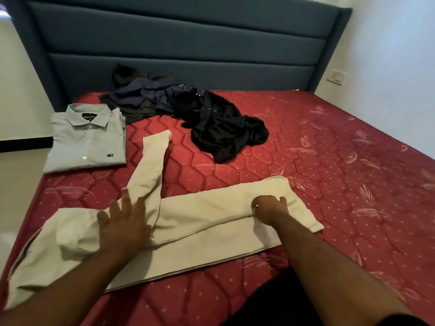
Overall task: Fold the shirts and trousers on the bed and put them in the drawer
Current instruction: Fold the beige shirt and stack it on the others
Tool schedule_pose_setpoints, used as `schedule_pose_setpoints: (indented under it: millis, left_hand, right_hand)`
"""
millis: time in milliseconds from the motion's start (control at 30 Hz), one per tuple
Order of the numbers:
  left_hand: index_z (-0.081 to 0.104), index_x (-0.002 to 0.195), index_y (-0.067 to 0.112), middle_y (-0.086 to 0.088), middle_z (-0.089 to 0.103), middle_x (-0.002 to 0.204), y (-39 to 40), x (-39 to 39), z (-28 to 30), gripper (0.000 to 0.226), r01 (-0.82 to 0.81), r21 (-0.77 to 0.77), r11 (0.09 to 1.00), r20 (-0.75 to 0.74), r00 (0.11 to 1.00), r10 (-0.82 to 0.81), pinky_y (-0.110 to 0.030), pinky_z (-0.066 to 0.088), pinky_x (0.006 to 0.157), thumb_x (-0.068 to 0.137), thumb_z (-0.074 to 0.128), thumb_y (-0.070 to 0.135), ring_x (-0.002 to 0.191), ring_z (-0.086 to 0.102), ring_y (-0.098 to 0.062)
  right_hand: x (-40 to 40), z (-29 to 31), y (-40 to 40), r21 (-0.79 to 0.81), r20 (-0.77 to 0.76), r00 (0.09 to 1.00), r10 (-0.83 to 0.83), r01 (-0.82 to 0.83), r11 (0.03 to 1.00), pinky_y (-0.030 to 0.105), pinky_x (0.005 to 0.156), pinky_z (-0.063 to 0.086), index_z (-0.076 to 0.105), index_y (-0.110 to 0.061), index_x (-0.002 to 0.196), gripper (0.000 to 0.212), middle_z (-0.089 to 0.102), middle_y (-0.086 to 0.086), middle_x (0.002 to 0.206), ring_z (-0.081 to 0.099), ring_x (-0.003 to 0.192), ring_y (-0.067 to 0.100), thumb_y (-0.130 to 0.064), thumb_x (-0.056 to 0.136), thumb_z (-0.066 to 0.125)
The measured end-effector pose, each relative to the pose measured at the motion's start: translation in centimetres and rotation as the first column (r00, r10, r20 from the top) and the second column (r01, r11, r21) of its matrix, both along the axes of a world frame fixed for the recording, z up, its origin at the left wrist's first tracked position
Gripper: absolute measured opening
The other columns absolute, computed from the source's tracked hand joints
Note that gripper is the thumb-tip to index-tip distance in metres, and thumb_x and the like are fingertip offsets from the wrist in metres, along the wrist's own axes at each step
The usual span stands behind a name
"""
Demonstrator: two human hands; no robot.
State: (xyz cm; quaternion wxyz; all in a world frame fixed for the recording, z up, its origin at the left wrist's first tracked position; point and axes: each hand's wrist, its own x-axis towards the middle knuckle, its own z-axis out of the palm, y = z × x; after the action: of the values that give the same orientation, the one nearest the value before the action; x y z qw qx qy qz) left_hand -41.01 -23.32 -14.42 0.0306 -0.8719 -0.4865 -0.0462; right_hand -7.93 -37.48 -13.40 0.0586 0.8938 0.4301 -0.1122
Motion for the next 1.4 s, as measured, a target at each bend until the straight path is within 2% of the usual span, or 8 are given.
schedule_pose_setpoints:
  millis: [133,500,633,800,933,1133,1267,1400]
  left_hand:
    - [0.057,0.124,0.022,-0.013,0.062,0.123,-1.8,5.6,0.8,0.053,0.417,-0.03,0.909,0.129,0.903,-0.41,-0.049,0.052,0.082,0.074,0.054,0.04,0.106,0.063,-0.036]
    - [0.049,0.136,0.024,-0.001,0.053,0.136,-0.2,30.4,-1.1,0.043,0.468,-0.225,0.855,0.226,0.878,-0.422,-0.04,0.036,0.102,0.095,0.051,0.036,0.125,0.047,-0.026]
    - [0.066,0.105,0.02,-0.002,0.067,0.099,1.7,34.6,-2.5,0.037,0.431,-0.413,0.802,0.289,0.897,-0.334,-0.034,0.047,0.081,0.087,0.062,0.052,0.097,0.062,-0.025]
    - [0.066,0.088,0.015,-0.002,0.062,0.087,0.1,32.2,-2.7,0.013,0.698,-0.057,0.714,0.403,0.67,-0.623,-0.034,0.045,0.062,0.089,0.065,0.028,0.079,0.061,-0.025]
    - [0.06,0.085,0.017,0.001,0.055,0.079,-2.3,28.2,-1.6,0.021,0.761,0.181,0.623,0.453,0.498,-0.74,-0.031,0.043,0.043,0.088,0.051,0.035,0.06,0.058,-0.022]
    - [0.045,0.09,0.026,0.01,0.053,0.077,-2.7,27.2,-0.5,0.015,0.74,-0.008,0.673,0.674,0.501,-0.543,-0.034,0.043,0.055,0.093,0.049,0.04,0.066,0.053,-0.014]
    - [0.04,0.087,0.022,0.008,0.051,0.074,-1.8,30.2,-0.4,0.019,0.67,-0.152,0.727,0.699,0.593,-0.4,-0.036,0.039,0.061,0.096,0.057,0.021,0.068,0.052,-0.018]
    - [0.039,0.082,0.028,0.011,0.043,0.071,-0.9,30.9,0.1,0.021,0.807,-0.298,0.51,0.695,0.55,-0.463,-0.023,0.033,0.06,0.096,0.054,0.021,0.066,0.044,0.001]
  right_hand:
    - [1.5,0.8,0.5,0.048,-0.008,0.998,0.058,-0.057,0.997,0.039,0.104,0.029,0.059,-0.028,0.125,0.032,0.061,-0.002,0.128,0.05,0.122,0.021,-0.027,0.097,0.043]
    - [14.1,-0.5,3.9,0.174,-0.101,0.97,0.223,-0.203,0.964,0.048,0.109,0.026,0.052,-0.024,0.123,0.029,0.06,-0.001,0.125,0.05,0.121,0.02,-0.019,0.096,0.045]
    - [17.8,-1.9,6.0,-0.154,-0.267,0.955,0.128,-0.173,0.973,0.049,0.109,0.034,0.052,-0.028,0.133,0.055,0.055,-0.002,0.135,0.051,0.122,0.022,-0.02,0.081,0.067]
    - [19.1,1.3,5.5,-0.525,-0.021,0.969,0.247,-0.221,0.822,0.06,0.112,0.01,0.047,-0.038,0.137,0.072,0.051,-0.012,0.138,0.042,0.134,0.022,-0.058,0.073,0.073]
    - [20.0,3.8,1.8,-0.464,-0.11,0.973,0.203,-0.231,0.855,0.055,0.114,0.023,0.066,-0.023,0.115,0.047,0.066,-0.005,0.115,0.056,0.115,0.019,-0.041,0.073,0.079]
    - [20.0,5.2,-5.1,0.3,-0.753,0.653,0.084,0.227,0.926,0.014,0.063,0.048,0.07,0.003,0.076,0.006,0.069,-0.002,0.064,0.061,0.061,0.005,0.007,0.072,0.069]
    - [18.9,1.6,-5.0,0.371,-0.917,0.354,0.187,0.579,0.726,0.029,0.06,0.046,0.054,-0.011,0.069,0.018,0.055,0.009,0.069,0.053,0.062,0.02,0.0,0.064,0.067]
    - [18.8,-1.1,-3.4,0.381,-0.923,0.259,0.283,0.701,0.603,0.027,0.051,0.036,0.04,-0.022,0.057,0.036,0.042,0.004,0.062,0.04,0.059,0.017,0.001,0.066,0.066]
